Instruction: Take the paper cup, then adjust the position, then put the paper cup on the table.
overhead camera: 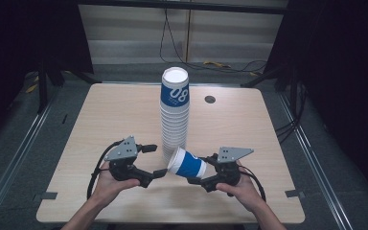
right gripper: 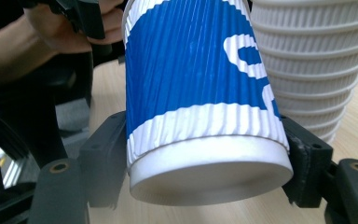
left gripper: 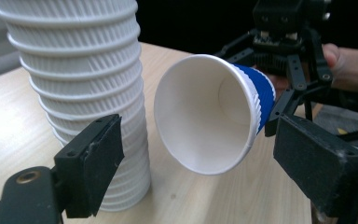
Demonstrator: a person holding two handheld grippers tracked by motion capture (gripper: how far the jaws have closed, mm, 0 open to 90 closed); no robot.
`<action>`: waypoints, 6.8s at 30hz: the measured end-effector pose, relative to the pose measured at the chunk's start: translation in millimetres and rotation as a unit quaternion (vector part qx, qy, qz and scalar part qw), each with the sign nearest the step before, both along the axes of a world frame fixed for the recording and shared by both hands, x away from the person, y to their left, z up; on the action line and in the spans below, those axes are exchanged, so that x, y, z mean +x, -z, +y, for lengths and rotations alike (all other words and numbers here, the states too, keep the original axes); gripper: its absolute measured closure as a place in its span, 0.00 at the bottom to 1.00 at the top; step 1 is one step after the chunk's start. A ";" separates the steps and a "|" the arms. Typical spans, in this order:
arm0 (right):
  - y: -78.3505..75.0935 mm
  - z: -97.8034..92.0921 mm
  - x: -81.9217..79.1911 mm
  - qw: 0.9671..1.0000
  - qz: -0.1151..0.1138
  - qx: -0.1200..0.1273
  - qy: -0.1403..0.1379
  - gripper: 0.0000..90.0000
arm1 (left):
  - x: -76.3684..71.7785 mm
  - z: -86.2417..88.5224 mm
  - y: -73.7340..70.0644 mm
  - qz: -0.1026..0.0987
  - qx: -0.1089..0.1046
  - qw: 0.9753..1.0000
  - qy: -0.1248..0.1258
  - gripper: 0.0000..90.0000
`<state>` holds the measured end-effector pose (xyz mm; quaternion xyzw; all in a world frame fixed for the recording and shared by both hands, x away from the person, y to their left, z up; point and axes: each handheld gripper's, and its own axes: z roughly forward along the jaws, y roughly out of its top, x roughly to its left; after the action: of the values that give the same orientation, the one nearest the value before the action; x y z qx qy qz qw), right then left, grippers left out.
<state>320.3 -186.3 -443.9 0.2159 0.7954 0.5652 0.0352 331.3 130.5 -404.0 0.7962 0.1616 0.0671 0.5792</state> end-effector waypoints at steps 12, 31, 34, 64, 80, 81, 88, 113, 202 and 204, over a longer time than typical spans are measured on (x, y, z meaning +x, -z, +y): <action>2.9 1.9 -1.8 1.000 -0.014 0.027 0.004 0.31 | -2.7 -6.6 2.6 0.011 0.000 1.000 0.008 0.17; 5.8 2.6 -3.6 0.995 -0.016 0.098 0.011 0.31 | -1.0 -7.2 -1.2 0.032 -0.038 0.999 0.006 0.18; 6.5 4.5 -4.5 0.995 -0.018 0.097 0.007 0.31 | -1.5 -9.4 -1.1 0.036 -0.038 0.999 0.008 0.19; 6.8 20.2 -11.3 0.991 -0.029 0.124 -0.030 0.31 | 0.8 -28.8 -0.5 0.063 -0.044 0.996 0.034 0.05; 4.9 18.9 -11.3 0.991 -0.039 0.121 -0.035 0.31 | 0.9 -34.9 0.2 0.073 -0.046 0.995 0.046 0.10; 4.8 18.6 -10.8 0.991 -0.038 0.119 -0.036 0.31 | 1.4 -34.0 0.2 0.076 -0.051 0.995 0.050 0.12; 6.3 19.6 -8.9 0.993 -0.017 0.109 -0.045 0.28 | -0.2 -31.8 0.0 0.071 -0.052 0.994 0.060 0.18; 16.5 14.7 -2.9 1.000 0.014 0.021 0.005 0.16 | -0.7 0.1 -14.7 0.045 -0.059 0.997 0.020 0.19; 16.1 -21.6 6.8 0.993 0.012 -0.027 0.116 0.19 | 119.9 53.4 45.1 0.111 0.251 0.928 -0.252 0.15; 15.9 -21.9 6.5 0.993 0.012 -0.027 0.116 0.19 | 119.9 51.3 46.8 0.113 0.251 0.929 -0.249 0.15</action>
<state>326.8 -208.2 -459.9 0.3122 0.7804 0.5330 0.0971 451.2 181.8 -450.8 0.8520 0.3969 0.1576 0.3029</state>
